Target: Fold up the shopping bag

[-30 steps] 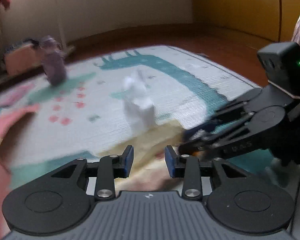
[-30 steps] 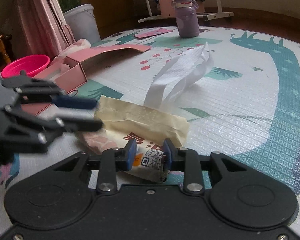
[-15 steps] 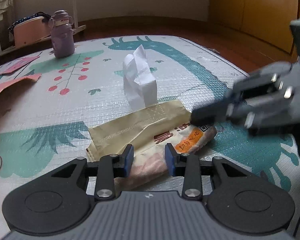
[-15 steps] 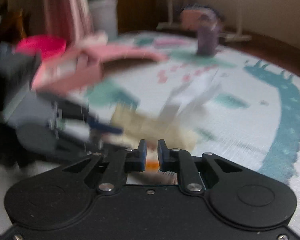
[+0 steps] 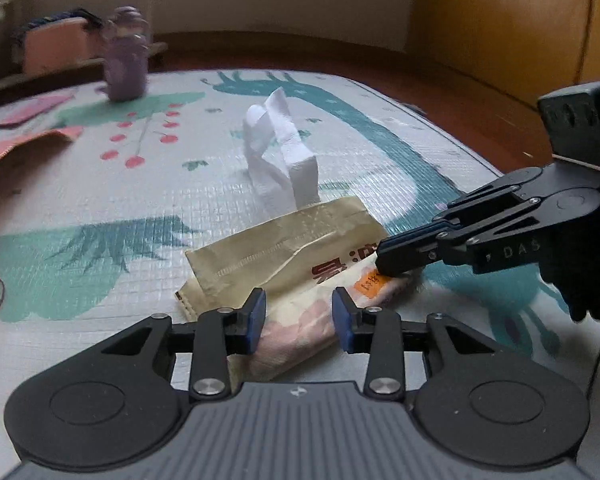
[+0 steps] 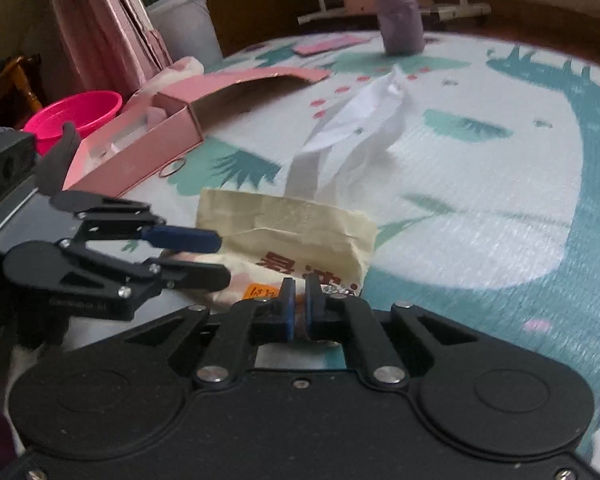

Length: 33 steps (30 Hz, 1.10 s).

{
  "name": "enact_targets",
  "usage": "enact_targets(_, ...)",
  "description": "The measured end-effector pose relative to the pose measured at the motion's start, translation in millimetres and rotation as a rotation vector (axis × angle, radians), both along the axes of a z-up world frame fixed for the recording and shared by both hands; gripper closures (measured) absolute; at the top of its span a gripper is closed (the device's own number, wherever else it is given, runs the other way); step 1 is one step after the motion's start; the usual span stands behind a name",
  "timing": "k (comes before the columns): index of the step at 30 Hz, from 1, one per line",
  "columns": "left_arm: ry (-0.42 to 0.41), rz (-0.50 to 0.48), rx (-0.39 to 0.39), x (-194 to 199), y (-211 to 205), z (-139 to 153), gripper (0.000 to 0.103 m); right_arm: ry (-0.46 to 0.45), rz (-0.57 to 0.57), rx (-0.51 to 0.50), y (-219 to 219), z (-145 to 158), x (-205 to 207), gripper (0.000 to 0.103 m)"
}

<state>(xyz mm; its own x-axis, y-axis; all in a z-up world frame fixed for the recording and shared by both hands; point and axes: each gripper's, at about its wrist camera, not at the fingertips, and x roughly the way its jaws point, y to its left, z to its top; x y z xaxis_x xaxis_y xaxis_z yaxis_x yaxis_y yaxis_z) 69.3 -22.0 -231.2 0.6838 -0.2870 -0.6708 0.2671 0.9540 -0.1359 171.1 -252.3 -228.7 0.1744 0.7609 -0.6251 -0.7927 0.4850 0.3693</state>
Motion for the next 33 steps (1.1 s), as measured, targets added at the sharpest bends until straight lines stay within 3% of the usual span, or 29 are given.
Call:
enact_targets(4, 0.05, -0.07, -0.015, -4, 17, 3, 0.066, -0.053, 0.075, -0.044, 13, 4, -20, 0.102)
enact_targets(9, 0.09, -0.174, 0.023, -7, 18, 9, 0.066, -0.124, 0.132, -0.084, 21, 7, -28, 0.102)
enact_targets(13, 0.106, -0.209, 0.086, -12, 14, 13, 0.056, -0.156, 0.155, -0.104, 22, 10, -30, 0.102)
enact_targets(16, 0.068, -0.311, 0.266, -26, -8, 16, 0.056, -0.16, 0.147, -0.116, 24, 13, -30, 0.102)
enact_targets(20, -0.083, -0.351, 0.34, -45, -19, 26, 0.056, -0.142, 0.115, -0.12, 25, 14, -28, 0.102)
enact_targets(22, -0.112, -0.367, 0.368, -54, -23, 28, 0.06, -0.129, 0.096, -0.12, 25, 14, -28, 0.102)
enact_targets(24, -0.058, -0.419, 0.401, -58, -30, 20, 0.066, -0.116, 0.078, -0.119, 26, 14, -27, 0.102)
enact_targets(26, -0.037, -0.403, 0.392, -55, -29, 14, 0.067, -0.103, 0.06, -0.119, 26, 14, -27, 0.102)
enact_targets(28, 0.007, -0.315, 0.268, -45, -16, 14, 0.067, -0.09, 0.041, -0.118, 26, 14, -26, 0.102)
enact_targets(33, 0.055, -0.402, 0.313, -28, -13, 14, 0.064, -0.064, 0.003, -0.12, 28, 14, -25, 0.102)
